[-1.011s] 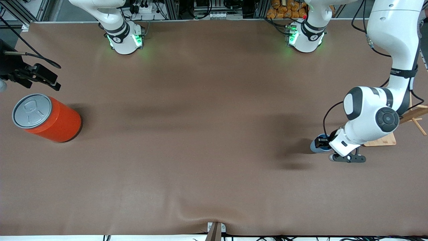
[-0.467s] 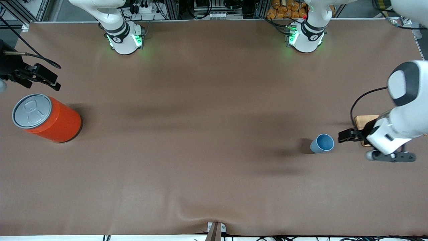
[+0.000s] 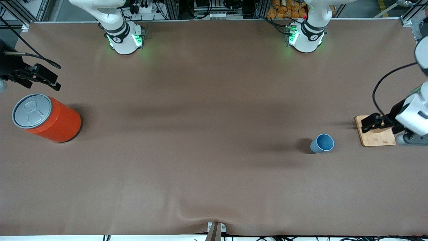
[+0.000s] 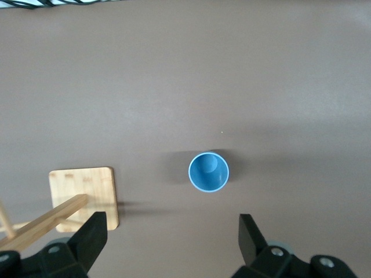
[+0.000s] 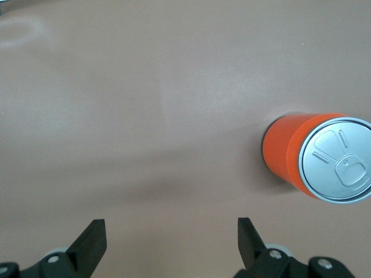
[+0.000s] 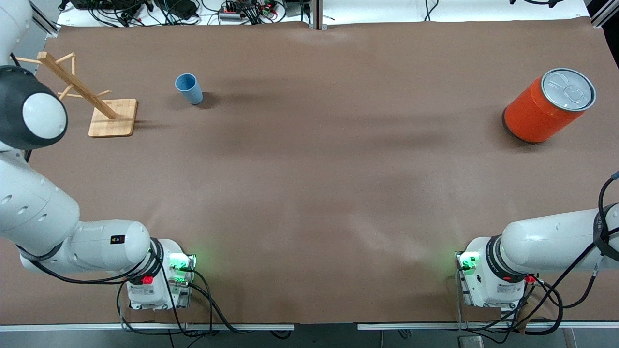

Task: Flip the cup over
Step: 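Open the left gripper and lift it off the upright cup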

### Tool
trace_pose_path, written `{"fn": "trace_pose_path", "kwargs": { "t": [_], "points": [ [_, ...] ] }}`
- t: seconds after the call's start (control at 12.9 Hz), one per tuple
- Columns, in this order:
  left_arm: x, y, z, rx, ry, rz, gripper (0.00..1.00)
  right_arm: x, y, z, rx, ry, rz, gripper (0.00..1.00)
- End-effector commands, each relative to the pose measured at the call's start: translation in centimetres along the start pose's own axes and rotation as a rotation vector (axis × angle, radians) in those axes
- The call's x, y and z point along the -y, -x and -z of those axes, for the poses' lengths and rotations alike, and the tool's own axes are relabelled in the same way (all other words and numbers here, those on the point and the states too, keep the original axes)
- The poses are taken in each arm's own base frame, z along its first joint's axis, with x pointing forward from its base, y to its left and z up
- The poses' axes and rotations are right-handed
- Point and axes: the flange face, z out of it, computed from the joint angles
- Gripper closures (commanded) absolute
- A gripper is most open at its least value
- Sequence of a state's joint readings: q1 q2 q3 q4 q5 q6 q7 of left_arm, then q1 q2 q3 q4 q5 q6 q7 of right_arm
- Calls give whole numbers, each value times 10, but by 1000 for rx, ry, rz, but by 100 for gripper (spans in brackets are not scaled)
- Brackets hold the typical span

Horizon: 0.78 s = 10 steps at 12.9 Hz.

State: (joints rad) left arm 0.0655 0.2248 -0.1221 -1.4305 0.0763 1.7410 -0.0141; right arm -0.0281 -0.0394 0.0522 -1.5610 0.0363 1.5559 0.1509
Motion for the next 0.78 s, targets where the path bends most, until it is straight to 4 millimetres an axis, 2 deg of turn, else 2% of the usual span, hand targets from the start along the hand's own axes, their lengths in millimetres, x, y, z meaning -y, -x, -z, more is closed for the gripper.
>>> {"fn": "trace_pose_path", "kwargs": {
  "t": [0.0, 0.23, 0.39, 0.7],
  "points": [
    [1, 11, 17, 2, -28, 15, 0, -2, -2, 2, 4, -3, 5, 0],
    [0, 11, 19, -1, -27, 10, 0, -2, -3, 3, 2, -4, 3, 0],
    [-2, 17, 31, -13, -30, 8, 0, -3, -3, 3, 2, -4, 3, 0],
    [9, 32, 45, 13, 22, 44, 0, -3, -3, 2, 4, -3, 3, 0]
  ]
}}
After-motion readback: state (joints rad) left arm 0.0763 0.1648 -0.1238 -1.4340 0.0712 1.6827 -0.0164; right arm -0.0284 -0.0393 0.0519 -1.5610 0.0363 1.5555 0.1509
